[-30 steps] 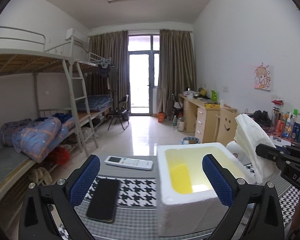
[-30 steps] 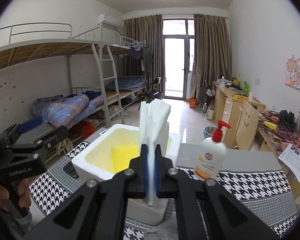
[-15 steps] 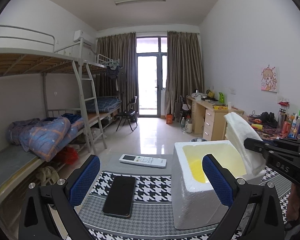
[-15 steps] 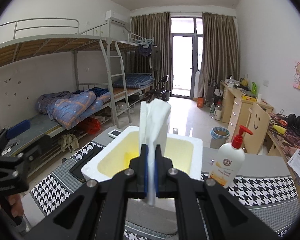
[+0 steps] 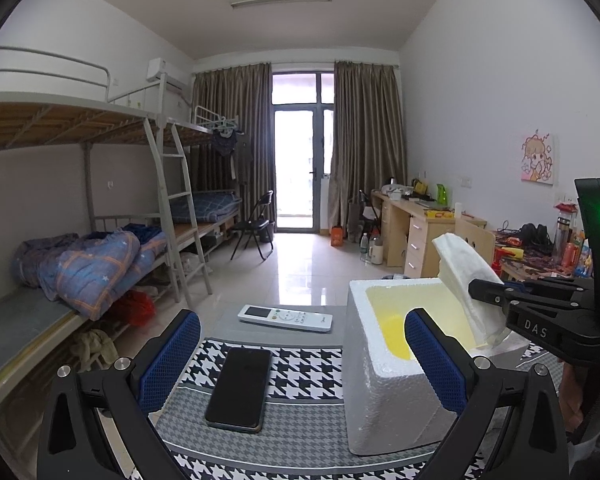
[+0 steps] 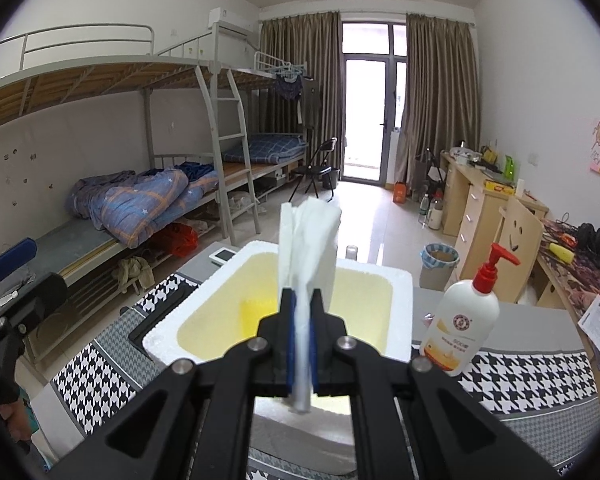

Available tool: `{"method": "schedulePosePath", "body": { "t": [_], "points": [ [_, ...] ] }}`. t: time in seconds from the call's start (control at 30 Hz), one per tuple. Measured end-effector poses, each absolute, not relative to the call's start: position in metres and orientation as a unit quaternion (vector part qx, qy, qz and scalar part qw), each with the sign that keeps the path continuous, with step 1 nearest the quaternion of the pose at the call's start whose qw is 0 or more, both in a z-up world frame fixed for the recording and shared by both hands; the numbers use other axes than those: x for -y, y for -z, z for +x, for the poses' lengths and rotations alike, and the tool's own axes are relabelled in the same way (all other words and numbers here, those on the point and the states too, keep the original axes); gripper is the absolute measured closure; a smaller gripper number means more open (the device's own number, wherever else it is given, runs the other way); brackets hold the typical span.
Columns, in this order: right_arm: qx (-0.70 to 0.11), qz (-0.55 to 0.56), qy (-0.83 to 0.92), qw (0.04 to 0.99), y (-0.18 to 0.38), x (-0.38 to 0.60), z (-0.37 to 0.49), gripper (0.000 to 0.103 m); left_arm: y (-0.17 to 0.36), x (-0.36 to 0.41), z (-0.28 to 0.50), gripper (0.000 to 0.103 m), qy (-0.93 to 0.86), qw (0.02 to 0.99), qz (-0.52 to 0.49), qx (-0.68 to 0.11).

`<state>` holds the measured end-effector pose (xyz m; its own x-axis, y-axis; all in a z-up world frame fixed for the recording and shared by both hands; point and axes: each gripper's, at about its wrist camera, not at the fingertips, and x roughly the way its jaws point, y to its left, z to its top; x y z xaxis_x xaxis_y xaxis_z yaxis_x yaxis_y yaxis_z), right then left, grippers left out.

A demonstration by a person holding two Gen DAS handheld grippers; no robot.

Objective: Organize soft objects

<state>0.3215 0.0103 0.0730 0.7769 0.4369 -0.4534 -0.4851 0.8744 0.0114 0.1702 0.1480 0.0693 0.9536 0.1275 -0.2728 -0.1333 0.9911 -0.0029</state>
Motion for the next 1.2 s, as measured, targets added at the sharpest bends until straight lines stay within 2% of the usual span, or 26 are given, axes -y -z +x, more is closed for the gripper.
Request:
{"method": "schedulePosePath", "body": {
  "t": [0.03, 0.07, 0.1, 0.13, 0.6, 0.67, 0.83, 0.9, 1.2],
  "points": [
    [-0.228, -0.050, -0.246, 0.941, -0.073, -0.011, 0.321, 0.069, -0.070, -0.149, 0.170, 0.001, -0.066, 0.988, -0.011, -0.137],
    [-0.227, -0.047, -0.246, 0.941, -0.074, -0.010, 0.321, 0.058, -0.070, -0.148, 0.170, 0.001, -0.067, 0.988, -0.011, -0.137],
    [-0.220, -0.045, -0.243, 0.944, -0.075, -0.008, 0.319, 0.037, -0.070, -0.149, 0.170, 0.001, -0.066, 0.988, -0.011, -0.137],
    [-0.212, -0.043, -0.240, 0.946, -0.075, -0.007, 0.317, 0.029, -0.070, -0.149, 0.170, 0.001, -0.066, 0.988, -0.012, -0.137],
    [-0.191, -0.039, -0.244, 0.950, -0.089, 0.005, 0.297, 0.029, -0.074, -0.143, 0.167, 0.001, -0.060, 0.989, -0.010, -0.133],
    [-0.188, -0.038, -0.242, 0.951, -0.091, 0.010, 0.293, 0.027, -0.075, -0.139, 0.165, 0.001, -0.053, 0.990, -0.009, -0.131],
    [-0.155, -0.043, -0.229, 0.960, -0.100, 0.026, 0.268, 0.005, -0.080, -0.127, 0.155, 0.001, -0.035, 0.991, -0.011, -0.127],
    [-0.139, -0.046, -0.221, 0.964, -0.101, 0.032, 0.255, 0.001, -0.081, -0.118, 0.149, 0.001, -0.028, 0.992, -0.011, -0.125],
    [-0.134, -0.025, -0.206, 0.969, -0.100, 0.073, 0.221, 0.001, -0.084, -0.082, 0.127, 0.001, -0.009, 0.993, 0.009, -0.121]
  ]
}}
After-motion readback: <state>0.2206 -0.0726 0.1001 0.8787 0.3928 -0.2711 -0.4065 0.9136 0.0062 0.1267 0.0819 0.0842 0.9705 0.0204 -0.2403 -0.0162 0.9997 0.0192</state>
